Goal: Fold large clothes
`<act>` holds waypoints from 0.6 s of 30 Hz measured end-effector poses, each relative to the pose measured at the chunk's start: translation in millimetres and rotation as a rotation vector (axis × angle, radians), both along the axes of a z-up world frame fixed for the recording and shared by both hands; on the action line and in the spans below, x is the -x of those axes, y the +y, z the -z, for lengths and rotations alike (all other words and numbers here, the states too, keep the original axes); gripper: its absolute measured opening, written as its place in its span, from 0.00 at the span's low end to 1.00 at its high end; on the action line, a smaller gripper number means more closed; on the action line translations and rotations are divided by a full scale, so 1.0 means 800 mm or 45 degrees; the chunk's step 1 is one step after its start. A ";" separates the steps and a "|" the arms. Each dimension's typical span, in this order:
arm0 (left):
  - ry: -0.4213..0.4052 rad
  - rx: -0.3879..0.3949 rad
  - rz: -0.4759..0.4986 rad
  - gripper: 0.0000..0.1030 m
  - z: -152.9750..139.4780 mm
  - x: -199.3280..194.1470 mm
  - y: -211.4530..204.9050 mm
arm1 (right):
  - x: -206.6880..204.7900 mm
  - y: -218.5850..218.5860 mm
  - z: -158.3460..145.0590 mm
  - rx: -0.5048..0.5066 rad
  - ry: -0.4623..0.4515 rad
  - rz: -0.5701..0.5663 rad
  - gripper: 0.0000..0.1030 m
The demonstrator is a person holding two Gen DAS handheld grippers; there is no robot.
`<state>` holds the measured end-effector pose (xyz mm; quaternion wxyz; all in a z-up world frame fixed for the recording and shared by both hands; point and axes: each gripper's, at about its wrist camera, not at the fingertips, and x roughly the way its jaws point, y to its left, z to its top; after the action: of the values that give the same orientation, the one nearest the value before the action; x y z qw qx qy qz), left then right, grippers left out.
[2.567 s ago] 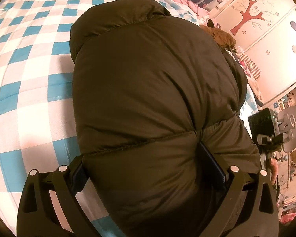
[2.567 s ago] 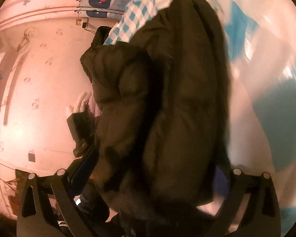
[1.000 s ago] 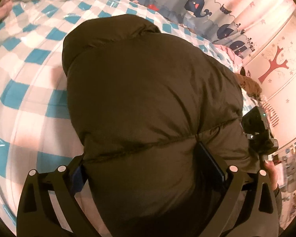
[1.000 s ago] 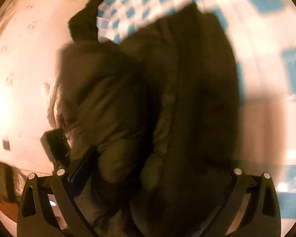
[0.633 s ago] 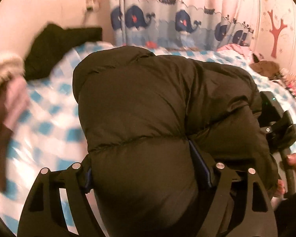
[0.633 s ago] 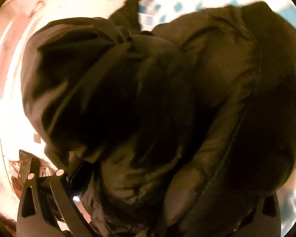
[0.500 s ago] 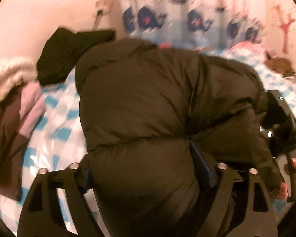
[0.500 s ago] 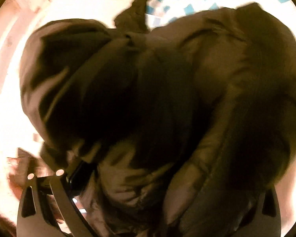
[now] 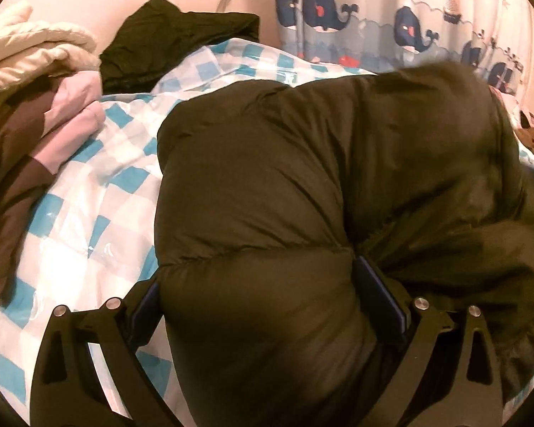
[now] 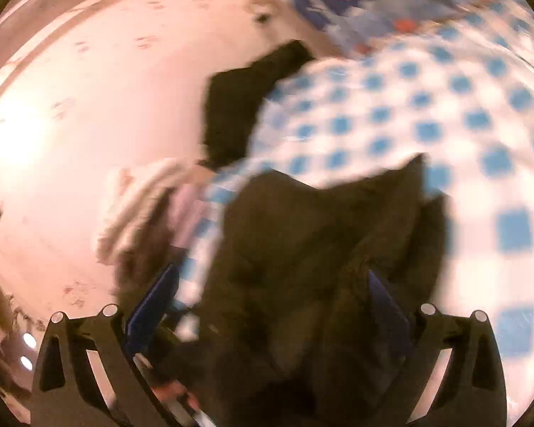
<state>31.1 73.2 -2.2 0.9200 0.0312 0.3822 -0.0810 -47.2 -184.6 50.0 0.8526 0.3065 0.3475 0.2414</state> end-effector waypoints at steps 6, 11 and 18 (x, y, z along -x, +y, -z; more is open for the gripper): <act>-0.002 0.026 0.033 0.91 0.011 -0.002 0.008 | 0.015 -0.036 0.002 0.004 -0.088 0.415 0.95; -0.048 -0.048 0.134 0.91 0.010 0.000 -0.006 | 0.073 -0.065 -0.053 0.110 -0.418 0.541 0.95; -0.022 -0.010 0.160 0.91 0.005 -0.006 -0.001 | -0.114 0.027 -0.003 0.165 -0.245 -0.022 0.95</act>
<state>35.8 72.6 -5.8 0.9162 0.0596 0.3717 -0.1370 43.9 -163.0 52.5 0.8979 0.2233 0.2817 0.2539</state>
